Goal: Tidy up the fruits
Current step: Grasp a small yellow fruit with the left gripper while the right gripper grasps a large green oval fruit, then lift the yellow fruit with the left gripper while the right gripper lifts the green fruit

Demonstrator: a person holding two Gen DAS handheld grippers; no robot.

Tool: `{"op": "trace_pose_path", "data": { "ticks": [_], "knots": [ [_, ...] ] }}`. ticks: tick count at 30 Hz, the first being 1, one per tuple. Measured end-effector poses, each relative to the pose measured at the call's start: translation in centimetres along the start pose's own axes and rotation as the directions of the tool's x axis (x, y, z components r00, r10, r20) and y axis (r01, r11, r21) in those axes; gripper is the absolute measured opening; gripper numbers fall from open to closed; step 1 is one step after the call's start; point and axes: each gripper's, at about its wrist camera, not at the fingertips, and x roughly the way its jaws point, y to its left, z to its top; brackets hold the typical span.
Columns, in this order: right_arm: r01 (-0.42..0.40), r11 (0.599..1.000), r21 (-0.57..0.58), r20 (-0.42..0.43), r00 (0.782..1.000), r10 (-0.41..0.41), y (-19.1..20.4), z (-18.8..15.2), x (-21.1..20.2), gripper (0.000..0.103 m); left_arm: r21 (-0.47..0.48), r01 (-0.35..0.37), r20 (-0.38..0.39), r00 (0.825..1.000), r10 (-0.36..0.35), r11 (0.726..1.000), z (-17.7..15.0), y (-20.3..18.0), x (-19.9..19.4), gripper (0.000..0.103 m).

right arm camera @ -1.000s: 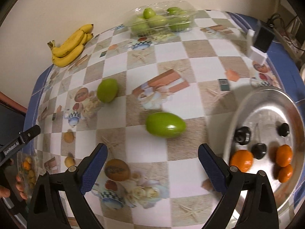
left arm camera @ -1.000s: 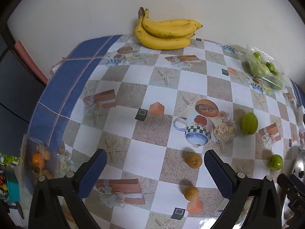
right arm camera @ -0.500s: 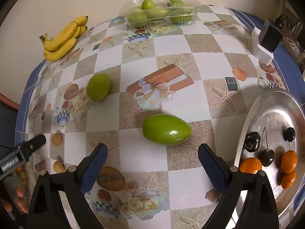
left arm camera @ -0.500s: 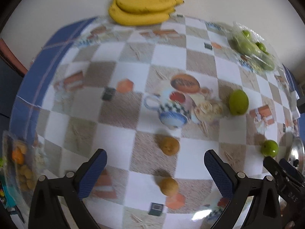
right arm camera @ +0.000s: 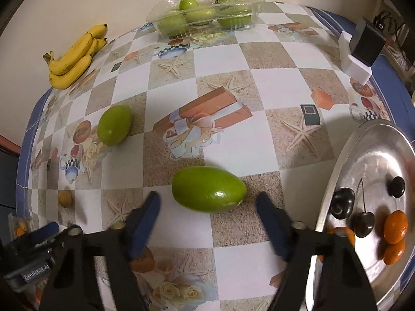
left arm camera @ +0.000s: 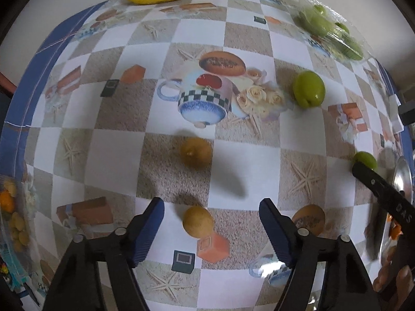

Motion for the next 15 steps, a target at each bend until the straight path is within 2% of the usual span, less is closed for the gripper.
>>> {"op": "trace_pose_path", "data": {
  "ticks": [4, 5, 9, 14, 15],
  "knots": [
    [0.004, 1.0, 0.001, -0.004, 1.0, -0.004, 0.1, -0.1, 0.2, 0.059, -0.013, 0.007, -0.014, 1.0, -0.007, 1.0, -0.5, 0.4, 0.2, 0.067],
    [0.005, 1.0, 0.003, -0.001, 1.0, -0.005, 0.0, -0.1, 0.2, 0.059, -0.015, 0.007, -0.017, 1.0, -0.008, 1.0, -0.6, 0.5, 0.3, 0.066],
    [0.003, 1.0, 0.005, 0.001, 1.0, -0.003, 0.0, -0.2, 0.1, 0.059, -0.025, 0.012, -0.031, 0.999, -0.013, 1.0, -1.1, 0.8, 0.6, 0.045],
    [-0.008, 1.0, 0.014, -0.001, 1.0, 0.008, -0.1, -0.2, 0.1, 0.059, -0.027, 0.021, -0.027, 0.999, -0.022, 0.999, -1.6, 0.7, 0.6, 0.028],
    [-0.008, 1.0, 0.014, -0.001, 1.0, 0.008, -0.1, -0.2, 0.1, 0.059, -0.036, 0.022, -0.026, 0.999, -0.023, 0.999, -1.6, 0.8, 0.6, 0.027]
  ]
}}
